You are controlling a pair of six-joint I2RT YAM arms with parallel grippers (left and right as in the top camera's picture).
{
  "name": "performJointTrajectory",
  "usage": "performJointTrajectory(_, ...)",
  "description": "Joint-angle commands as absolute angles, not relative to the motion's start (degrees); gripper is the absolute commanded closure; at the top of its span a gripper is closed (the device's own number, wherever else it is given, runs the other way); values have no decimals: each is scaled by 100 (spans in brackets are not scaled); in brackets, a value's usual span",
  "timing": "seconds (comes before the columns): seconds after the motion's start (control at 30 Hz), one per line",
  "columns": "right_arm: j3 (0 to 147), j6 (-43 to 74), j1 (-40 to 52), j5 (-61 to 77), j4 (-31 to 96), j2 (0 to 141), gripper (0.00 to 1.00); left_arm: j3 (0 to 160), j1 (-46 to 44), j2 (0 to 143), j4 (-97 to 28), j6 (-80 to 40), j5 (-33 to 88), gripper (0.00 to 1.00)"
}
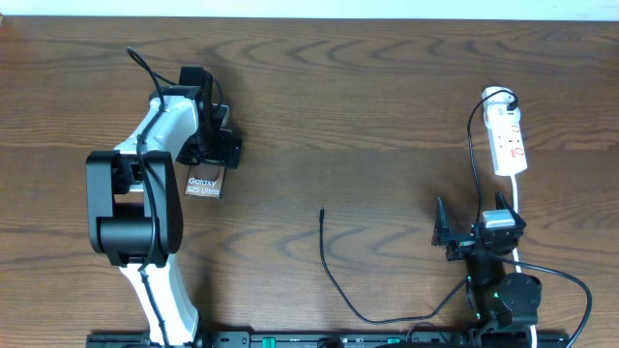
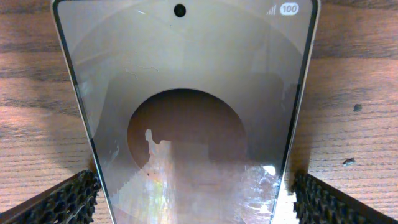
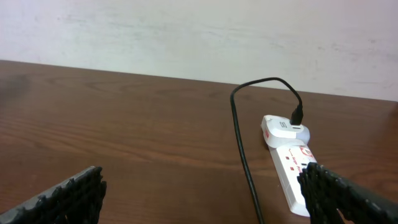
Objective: Plug charger to phone and switch on socket
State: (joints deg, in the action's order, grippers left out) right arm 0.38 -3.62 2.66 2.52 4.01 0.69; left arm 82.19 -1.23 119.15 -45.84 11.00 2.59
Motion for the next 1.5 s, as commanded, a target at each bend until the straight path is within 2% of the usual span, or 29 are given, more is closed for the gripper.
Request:
performJointTrajectory(0.0, 32, -436, 257, 204, 427, 34, 1, 8158, -93, 11743, -4604, 1223, 165, 2)
performJointTrajectory(1.2, 32, -436, 257, 204, 427, 34, 1, 8158, -89, 11745, -4587, 1243, 38, 0)
performJointTrajectory(1.43, 32, -436, 257, 204, 427, 34, 1, 8158, -89, 11745, -4571, 1245, 36, 10)
performJointTrajectory(1.47, 32, -436, 257, 204, 427, 34, 1, 8158, -89, 11745, -4571, 1245, 36, 14)
